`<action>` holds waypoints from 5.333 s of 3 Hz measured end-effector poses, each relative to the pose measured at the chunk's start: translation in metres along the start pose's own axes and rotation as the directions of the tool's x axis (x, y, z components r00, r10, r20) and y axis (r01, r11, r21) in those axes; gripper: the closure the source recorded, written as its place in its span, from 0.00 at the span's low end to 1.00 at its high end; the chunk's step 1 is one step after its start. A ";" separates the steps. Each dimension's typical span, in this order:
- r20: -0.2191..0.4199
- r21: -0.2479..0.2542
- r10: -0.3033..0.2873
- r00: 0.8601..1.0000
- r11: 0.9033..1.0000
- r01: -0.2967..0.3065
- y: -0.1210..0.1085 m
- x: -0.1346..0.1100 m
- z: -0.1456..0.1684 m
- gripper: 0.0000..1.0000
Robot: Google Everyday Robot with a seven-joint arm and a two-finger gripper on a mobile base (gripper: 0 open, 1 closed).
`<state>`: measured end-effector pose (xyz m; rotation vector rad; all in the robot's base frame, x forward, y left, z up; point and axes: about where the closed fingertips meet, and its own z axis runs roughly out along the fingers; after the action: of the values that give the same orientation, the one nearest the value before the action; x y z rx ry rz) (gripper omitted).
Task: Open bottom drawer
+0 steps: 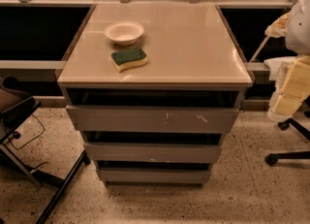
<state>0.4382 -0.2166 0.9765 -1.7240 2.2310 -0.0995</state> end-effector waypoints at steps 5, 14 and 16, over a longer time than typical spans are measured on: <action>0.393 -0.165 0.046 0.918 0.986 0.021 0.153 -0.090 0.175 0.00; 0.544 -0.450 0.369 0.754 0.886 -0.110 0.217 -0.088 0.562 0.00; 0.457 -0.512 0.579 0.676 0.792 -0.333 0.180 -0.015 0.667 0.00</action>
Offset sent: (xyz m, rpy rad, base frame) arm -0.0212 0.0158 -0.0561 0.1001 -0.0090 0.0511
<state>0.4676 -0.0612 0.3040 -1.0278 2.1728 0.9450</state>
